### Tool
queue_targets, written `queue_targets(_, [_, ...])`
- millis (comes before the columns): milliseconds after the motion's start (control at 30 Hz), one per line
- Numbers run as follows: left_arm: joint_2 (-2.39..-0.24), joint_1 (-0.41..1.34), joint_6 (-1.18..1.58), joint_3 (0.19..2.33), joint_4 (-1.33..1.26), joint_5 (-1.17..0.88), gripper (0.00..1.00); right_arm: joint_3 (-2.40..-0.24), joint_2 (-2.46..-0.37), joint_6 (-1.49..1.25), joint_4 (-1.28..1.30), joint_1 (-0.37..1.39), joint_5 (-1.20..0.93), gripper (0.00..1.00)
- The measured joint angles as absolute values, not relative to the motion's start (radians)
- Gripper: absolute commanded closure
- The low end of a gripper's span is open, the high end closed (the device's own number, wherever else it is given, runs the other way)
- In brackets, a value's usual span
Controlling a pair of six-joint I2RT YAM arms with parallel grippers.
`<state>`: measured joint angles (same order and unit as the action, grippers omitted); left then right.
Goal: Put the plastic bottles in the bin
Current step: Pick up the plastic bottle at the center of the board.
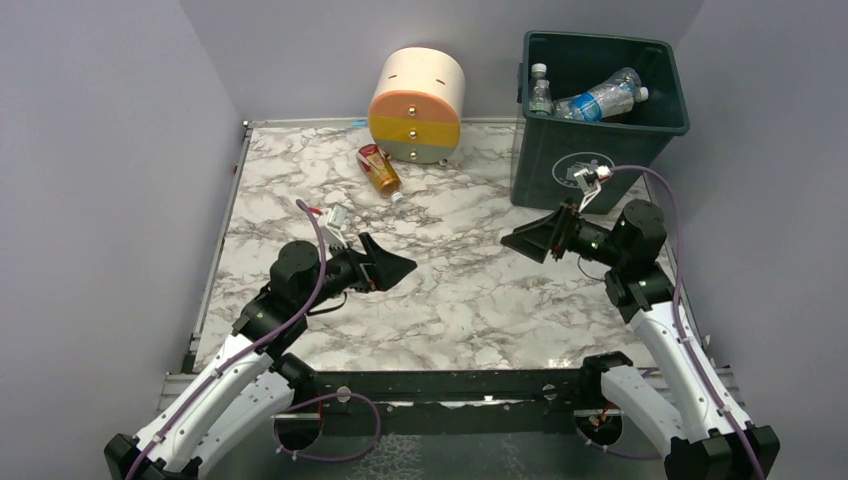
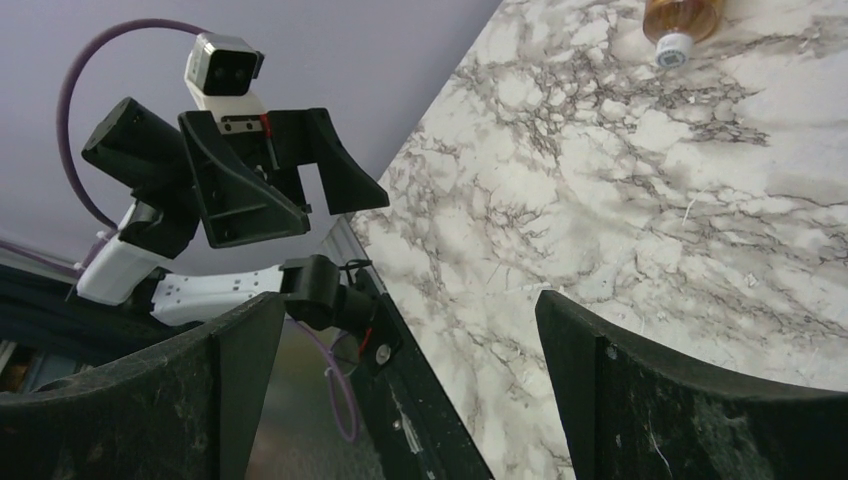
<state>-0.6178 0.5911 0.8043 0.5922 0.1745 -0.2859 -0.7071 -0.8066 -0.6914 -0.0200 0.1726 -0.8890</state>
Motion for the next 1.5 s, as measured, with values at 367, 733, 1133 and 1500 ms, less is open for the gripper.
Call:
queue_targets(367, [-0.627, 0.591, 0.799, 0.558, 0.168, -0.253, 0.01, -0.632, -0.868, -0.699, -0.051, 0.198, -0.927, 0.00])
queue_targets(733, [-0.713, 0.591, 0.789, 0.461, 0.065, -0.250, 0.01, -0.596, -0.956, -0.670, -0.087, 0.235, -0.930, 0.01])
queue_targets(1133, [-0.775, 0.591, 0.797, 0.428, -0.060, -0.250, 0.01, -0.557, -1.107, -0.670, -0.194, 0.325, -0.906, 0.00])
queue_targets(1500, [-0.936, 0.542, 0.782, 0.434, -0.118, -0.238, 0.01, -0.550, -1.357, -0.680, -0.320, 0.389, -0.897, 0.00])
